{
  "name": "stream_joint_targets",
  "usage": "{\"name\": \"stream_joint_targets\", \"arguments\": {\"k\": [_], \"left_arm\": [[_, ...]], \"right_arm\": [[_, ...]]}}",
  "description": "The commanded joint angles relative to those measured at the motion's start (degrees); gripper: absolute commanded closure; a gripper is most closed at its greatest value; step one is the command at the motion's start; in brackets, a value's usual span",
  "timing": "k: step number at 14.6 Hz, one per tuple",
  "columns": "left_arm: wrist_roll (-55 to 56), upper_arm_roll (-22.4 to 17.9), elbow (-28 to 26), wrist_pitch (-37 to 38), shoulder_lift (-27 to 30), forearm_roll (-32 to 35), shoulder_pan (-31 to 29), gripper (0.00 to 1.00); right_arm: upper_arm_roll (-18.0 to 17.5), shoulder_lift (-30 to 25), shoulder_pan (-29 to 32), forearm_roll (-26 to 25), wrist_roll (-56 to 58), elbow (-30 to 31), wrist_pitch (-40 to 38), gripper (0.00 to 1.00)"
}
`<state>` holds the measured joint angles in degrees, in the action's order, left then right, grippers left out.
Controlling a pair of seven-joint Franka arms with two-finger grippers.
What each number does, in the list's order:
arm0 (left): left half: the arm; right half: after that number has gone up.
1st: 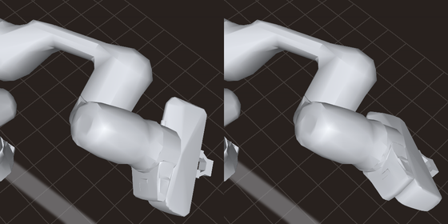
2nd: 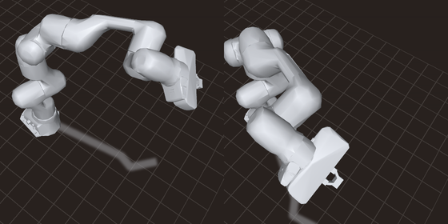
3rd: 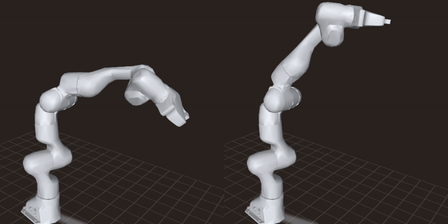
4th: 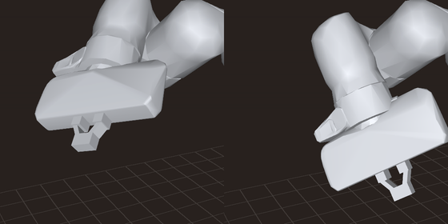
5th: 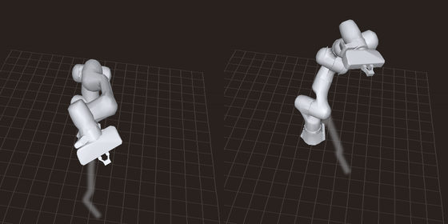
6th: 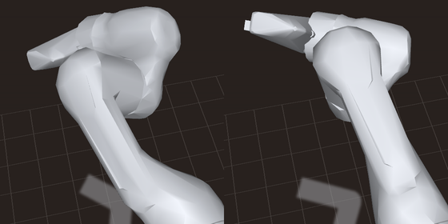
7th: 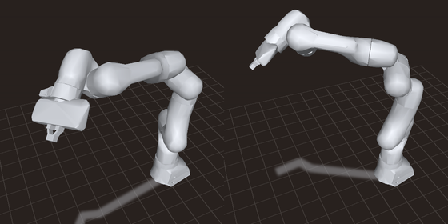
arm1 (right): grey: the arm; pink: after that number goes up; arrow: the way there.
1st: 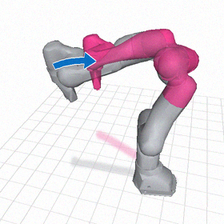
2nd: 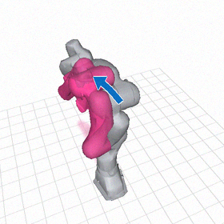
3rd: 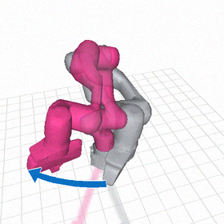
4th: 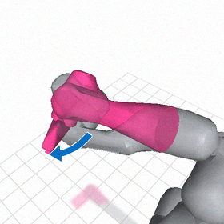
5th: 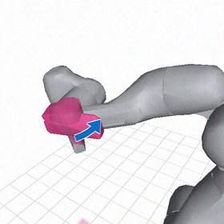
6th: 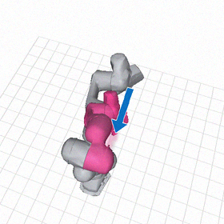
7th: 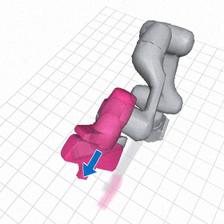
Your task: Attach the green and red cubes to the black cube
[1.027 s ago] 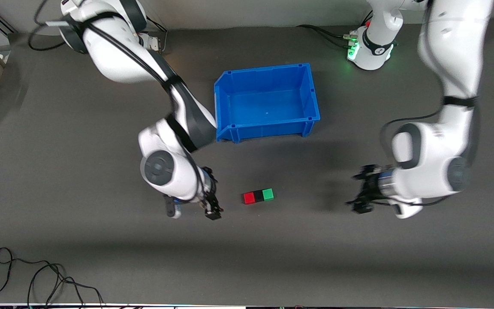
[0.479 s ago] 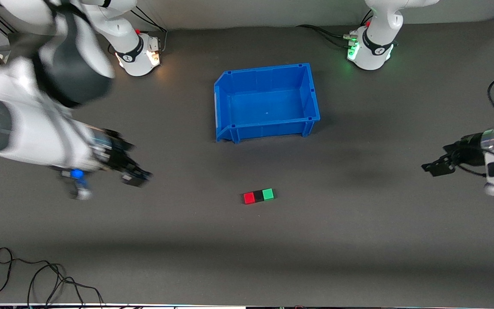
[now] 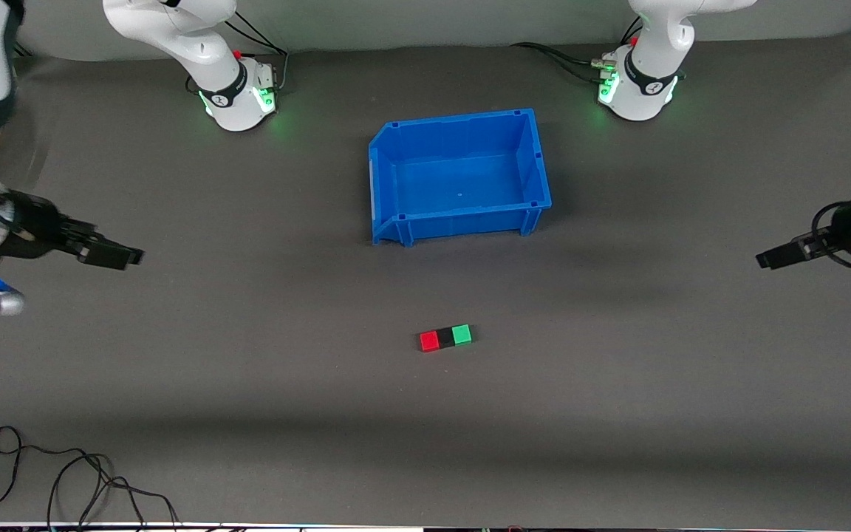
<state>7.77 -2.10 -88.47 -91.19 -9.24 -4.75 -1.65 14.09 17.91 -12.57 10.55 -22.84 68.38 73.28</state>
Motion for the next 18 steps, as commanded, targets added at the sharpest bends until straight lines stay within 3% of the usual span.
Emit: {"name": "stream_joint_targets", "arguments": {"k": [1, 5, 9, 14, 18], "left_arm": [[-5.83, 0.17, 0.23, 1.54, 2.46, 1.23, 0.32, 0.0], [-3.9, 0.7, -1.09, -0.56, 5.36, 1.41, 2.0, 0.0], [-3.9, 0.87, -9.26, -8.47, 11.42, 1.41, 3.49, 0.0], [-3.72, 1.05, -2.26, -2.79, 7.93, 1.32, 4.71, 0.0], [-4.33, 0.87, -0.92, -0.05, 6.95, 1.49, 5.6, 0.0]], "right_arm": [[1.02, -2.7, -0.96, -3.25, 10.24, 4.03, 3.7, 0.0], [1.02, -8.32, -2.81, -6.41, 13.59, 14.3, 15.47, 0.0], [1.29, -10.17, -2.72, -7.56, 17.21, 17.65, 18.91, 0.0], [0.32, -12.37, -0.54, -7.73, 17.3, 21.09, 20.85, 0.0], [-8.53, -14.66, 8.51, -8.61, 18.09, 23.11, 20.51, 0.0]]}}
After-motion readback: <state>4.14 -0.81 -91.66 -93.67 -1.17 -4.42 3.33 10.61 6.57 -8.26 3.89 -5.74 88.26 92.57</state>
